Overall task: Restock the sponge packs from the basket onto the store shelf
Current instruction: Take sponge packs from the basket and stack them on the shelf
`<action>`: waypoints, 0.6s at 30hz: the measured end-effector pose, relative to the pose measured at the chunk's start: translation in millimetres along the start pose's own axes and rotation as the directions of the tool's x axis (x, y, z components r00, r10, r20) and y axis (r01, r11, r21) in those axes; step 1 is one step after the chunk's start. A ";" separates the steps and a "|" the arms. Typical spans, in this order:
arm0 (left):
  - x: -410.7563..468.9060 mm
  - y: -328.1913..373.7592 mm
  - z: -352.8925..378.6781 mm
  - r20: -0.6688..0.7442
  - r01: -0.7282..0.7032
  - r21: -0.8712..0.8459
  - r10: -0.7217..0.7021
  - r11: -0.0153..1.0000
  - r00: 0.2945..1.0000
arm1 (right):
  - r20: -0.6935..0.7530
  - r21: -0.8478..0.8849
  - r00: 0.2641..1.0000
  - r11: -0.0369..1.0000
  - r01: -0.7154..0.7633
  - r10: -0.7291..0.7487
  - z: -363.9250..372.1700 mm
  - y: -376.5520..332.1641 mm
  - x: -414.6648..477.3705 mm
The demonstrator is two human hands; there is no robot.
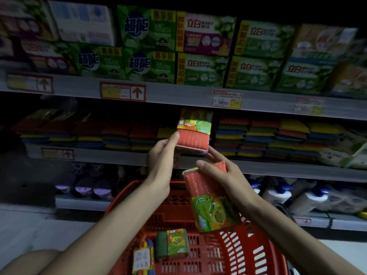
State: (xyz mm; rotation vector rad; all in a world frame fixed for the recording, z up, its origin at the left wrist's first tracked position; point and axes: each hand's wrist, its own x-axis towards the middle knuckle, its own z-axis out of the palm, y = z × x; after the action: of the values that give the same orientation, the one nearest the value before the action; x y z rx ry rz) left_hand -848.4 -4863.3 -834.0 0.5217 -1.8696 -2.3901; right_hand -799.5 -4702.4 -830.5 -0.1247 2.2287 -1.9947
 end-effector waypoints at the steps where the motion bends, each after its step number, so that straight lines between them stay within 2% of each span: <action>1: 2.0 0.0 1.7 0.008 -0.008 0.002 0.008 1.000 1.000 | -0.007 0.004 1.000 1.000 -0.008 0.008 -2.2 1.1 3.3; 10: 23.4 -3.1 19.3 0.073 -0.037 0.077 0.031 0.996 0.997 | -0.114 0.030 0.992 0.998 -0.060 0.063 -14.8 -2.6 32.5; 18: 33.7 -7.4 29.3 0.054 -0.062 0.176 0.053 0.983 0.997 | -0.167 -0.003 0.978 0.992 -0.125 0.123 -17.0 -10.0 43.3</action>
State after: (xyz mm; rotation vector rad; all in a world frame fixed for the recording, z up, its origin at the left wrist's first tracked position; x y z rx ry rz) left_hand -887.7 -4842.6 -842.6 0.4167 -2.1011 -2.2335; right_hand -845.3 -4693.8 -821.1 0.1830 2.2850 -1.9912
